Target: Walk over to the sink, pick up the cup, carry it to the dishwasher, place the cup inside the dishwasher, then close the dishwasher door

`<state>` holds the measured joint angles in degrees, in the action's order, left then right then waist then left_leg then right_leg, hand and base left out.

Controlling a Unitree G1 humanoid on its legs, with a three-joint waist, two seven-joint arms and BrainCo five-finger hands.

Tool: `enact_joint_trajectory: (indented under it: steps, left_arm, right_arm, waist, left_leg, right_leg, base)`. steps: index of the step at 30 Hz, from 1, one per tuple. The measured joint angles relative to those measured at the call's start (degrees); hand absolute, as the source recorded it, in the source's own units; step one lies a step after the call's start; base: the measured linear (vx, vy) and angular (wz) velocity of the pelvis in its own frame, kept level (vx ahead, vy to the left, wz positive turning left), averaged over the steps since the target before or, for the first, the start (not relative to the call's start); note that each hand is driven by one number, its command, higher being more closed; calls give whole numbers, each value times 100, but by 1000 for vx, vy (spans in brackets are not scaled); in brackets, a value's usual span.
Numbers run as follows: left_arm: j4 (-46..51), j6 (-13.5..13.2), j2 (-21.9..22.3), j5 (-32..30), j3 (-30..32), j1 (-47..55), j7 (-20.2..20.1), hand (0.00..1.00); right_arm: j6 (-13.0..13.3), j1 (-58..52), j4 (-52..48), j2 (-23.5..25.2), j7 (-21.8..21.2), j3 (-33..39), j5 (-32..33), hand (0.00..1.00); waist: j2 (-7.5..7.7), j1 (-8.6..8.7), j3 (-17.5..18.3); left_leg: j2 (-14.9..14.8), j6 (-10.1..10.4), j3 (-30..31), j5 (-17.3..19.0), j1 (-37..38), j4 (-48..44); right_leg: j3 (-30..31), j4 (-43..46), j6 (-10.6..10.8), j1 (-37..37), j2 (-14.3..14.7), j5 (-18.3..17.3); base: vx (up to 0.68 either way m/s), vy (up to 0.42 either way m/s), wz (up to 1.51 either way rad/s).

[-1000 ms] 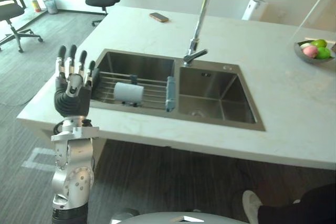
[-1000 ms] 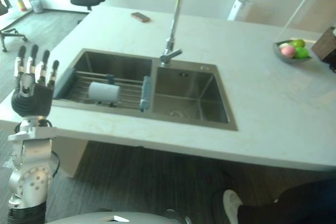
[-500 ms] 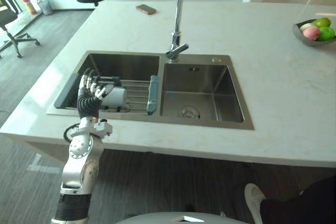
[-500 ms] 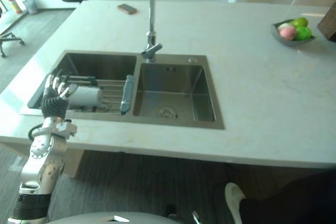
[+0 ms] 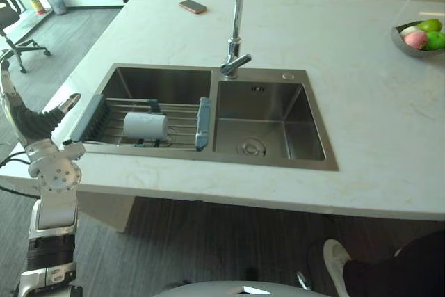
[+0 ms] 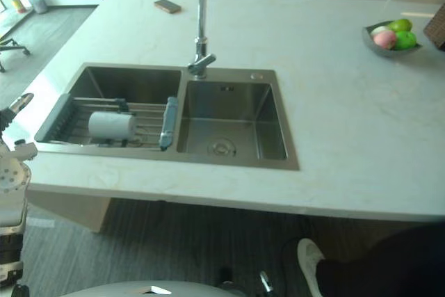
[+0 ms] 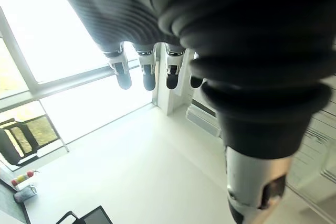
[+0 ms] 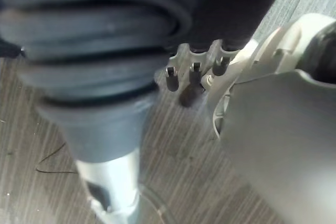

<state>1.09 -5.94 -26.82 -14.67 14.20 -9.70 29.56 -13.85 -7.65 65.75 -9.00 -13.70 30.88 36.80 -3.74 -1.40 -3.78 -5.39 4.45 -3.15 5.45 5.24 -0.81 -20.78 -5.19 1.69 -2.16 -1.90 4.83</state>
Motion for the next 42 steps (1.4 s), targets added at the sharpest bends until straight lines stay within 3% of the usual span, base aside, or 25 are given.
enact_joint_trajectory:
  steps: [4, 12, 21, 24, 26, 32, 36, 42]
  left_arm:
    - [-327, 7, -33, -584, -636, -99, -261, 0]
    - [-1735, 665, 5, -1872, -1574, -396, -608, 0]
    - [-2639, 1049, 12, -2977, -1709, -659, -495, 0]
    - [-3028, 1240, 10, -3618, -1781, -709, -793, 0]
    - [-3154, 1538, -26, -4049, -1919, -737, -1204, 0]
    - [-3559, 1878, -155, -4183, -2065, -1082, -1748, 0]
    - [-3683, 2344, -195, -4248, -2405, -1188, -1962, 0]
    - [-3804, 2888, -159, -4305, -2429, -1223, -2371, 0]
  right_arm:
    - [-15, 6, -1, 5, 0, 89, -16, 0]
    - [-18, 7, 0, -13, 20, 70, -5, 0]
    - [-168, -1, 41, -65, 40, 70, -11, 0]
    - [-223, -1, 36, -72, 32, 75, -22, 0]
    - [-275, -16, 37, -75, 46, 74, -26, 0]
    - [-267, -127, -1, -75, 54, -150, -31, 0]
    - [-254, -177, -161, 3, 303, -701, -127, 0]
    - [40, -278, -209, 57, 662, -1098, -122, 0]
  waist:
    - [-31, 75, 13]
    - [-77, 272, 13]
    - [-32, 384, -10]
    - [6, 426, -34]
    - [10, 447, -38]
    - [-2, 519, -42]
    - [-41, 582, -47]
    - [-128, 670, -41]
  left_leg:
    - [-3, 2, -71, 2, 38, -1]
    - [-30, 13, -351, 30, 57, 5]
    - [-19, -11, -595, 99, 104, -8]
    - [-16, -1, -674, 132, 149, -11]
    - [-18, -2, -760, 160, 179, -21]
    - [-29, 7, -791, 182, 179, -19]
    - [-23, 12, -799, 195, 147, -20]
    - [-32, 30, -823, 206, 76, -36]
  right_leg:
    - [106, -1, -3, 15, 8, 25]
    - [403, 0, -19, 166, 65, 81]
    - [611, 0, 13, 226, 68, 123]
    - [704, 0, 16, 226, 74, 134]
    - [779, 0, 19, 235, 82, 137]
    - [818, 0, 26, 264, 99, 128]
    - [832, 0, 38, 321, 95, 120]
    - [861, 0, 33, 408, 106, 116]
  base:
    - [-27, 25, -13]
    - [0, 22, -20]
    - [14, 36, -13]
    - [-12, 24, -16]
    - [-8, 25, -18]
    - [0, 8, -4]
    - [0, 0, 0]
    - [-4, 3, -3]
